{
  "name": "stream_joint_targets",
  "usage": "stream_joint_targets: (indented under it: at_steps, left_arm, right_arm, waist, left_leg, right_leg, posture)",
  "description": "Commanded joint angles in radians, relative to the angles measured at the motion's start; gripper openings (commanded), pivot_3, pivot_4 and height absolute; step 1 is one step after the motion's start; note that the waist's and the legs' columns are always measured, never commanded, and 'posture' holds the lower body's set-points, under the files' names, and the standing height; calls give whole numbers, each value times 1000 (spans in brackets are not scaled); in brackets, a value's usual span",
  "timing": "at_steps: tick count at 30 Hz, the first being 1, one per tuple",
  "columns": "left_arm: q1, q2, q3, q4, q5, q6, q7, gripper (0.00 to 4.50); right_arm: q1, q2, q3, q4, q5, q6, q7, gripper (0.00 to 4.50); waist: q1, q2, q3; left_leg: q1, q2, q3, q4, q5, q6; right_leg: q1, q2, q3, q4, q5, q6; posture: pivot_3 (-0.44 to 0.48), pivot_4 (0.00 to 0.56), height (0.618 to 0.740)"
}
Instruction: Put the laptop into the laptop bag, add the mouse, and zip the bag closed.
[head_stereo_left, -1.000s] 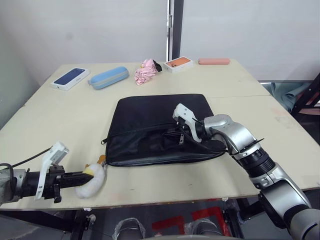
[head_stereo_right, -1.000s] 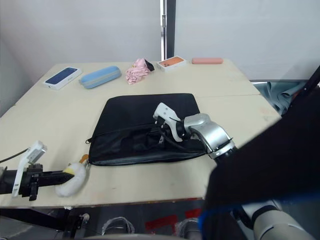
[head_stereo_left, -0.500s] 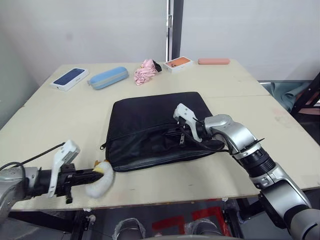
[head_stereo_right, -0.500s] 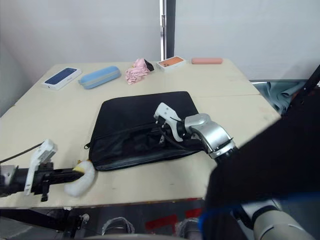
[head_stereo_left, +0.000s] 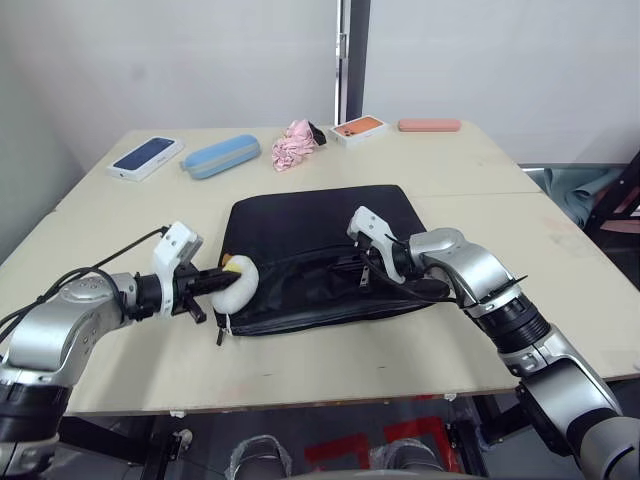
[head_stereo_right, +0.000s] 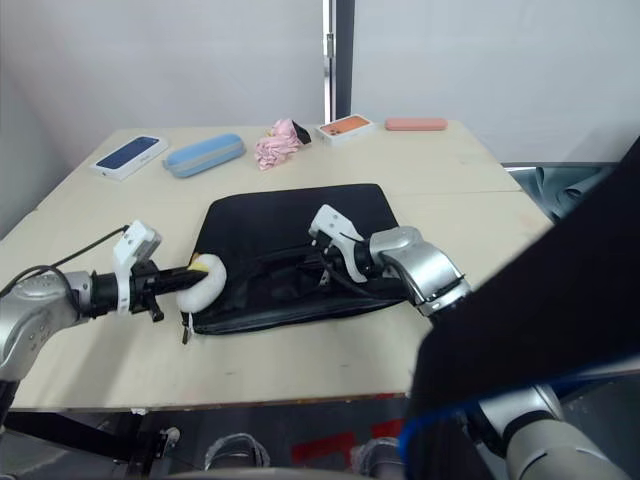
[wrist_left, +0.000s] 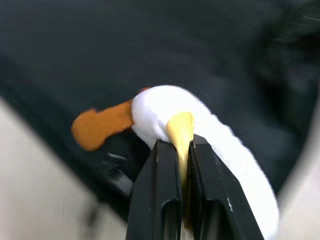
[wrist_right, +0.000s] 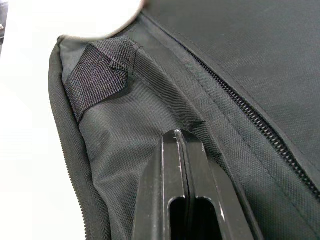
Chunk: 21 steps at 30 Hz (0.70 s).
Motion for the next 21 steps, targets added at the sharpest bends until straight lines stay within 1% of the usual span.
stream_joint_targets:
  at_steps: [1,2,4,6,8,11,15,18,21]
  left_arm:
    - [-27,-3,11,34,8,-17,5,27]
    - [-32,-7,18,29,-7,-14,-3,27]
    - [-27,-16,56,-46,-124,27,-74,27]
    - [-3,-6,78,-111,-211,52,-144,27]
    - [32,22,82,-161,-253,53,-212,27]
    - [59,56,71,-198,-272,36,-275,27]
    - [75,92,14,-229,-238,-15,-352,27]
    - [82,110,-101,-231,-105,-153,-408,27]
    - [42,84,-197,-178,6,-275,-420,27]
  right_arm:
    - [22,-9,38,31,-32,49,-11,0]
    - [22,-9,39,29,-33,50,-11,0]
    - [18,-9,40,31,-35,49,-10,0]
    - [14,-8,39,36,-37,47,-10,0]
    - [13,-9,39,37,-39,45,-10,0]
    - [14,-11,39,36,-39,45,-10,0]
    - [15,-13,39,35,-40,45,-11,0]
    - [11,-15,39,35,-40,46,-11,0]
    - [9,-14,39,37,-39,47,-9,0]
  waist:
    - [0,0,-1]
    - [0,0,-1]
    - [0,0,-1]
    - [1,-1,-1]
    - [-1,0,-1]
    - [-3,0,-1]
    - [-3,0,-1]
    - [-2,0,-1]
    - [-3,0,-1]
  left_leg:
    - [0,0,0,0,0,0]
    - [0,0,0,1,0,0]
    - [0,0,0,2,0,0]
    - [-1,0,0,2,0,0]
    - [0,0,0,2,0,0]
    - [-1,0,0,1,0,0]
    - [-1,0,0,1,0,0]
    - [-1,0,0,1,0,0]
    - [-1,0,0,1,0,0]
  right_leg:
    - [0,0,0,0,0,0]
    - [0,0,0,-1,0,0]
    - [0,0,1,-1,0,0]
    - [0,0,0,0,0,0]
    - [0,0,1,0,0,0]
    - [-1,0,1,0,0,0]
    - [-1,0,1,0,0,0]
    - [-1,0,1,0,0,0]
    - [-1,0,1,0,0,0]
  posture:
    - [0,150,740]
    - [0,150,740]
    - [0,150,740]
    - [0,150,740]
    - [0,150,740]
    - [0,150,740]
    - [0,150,740]
    - [0,150,740]
    - [0,150,740]
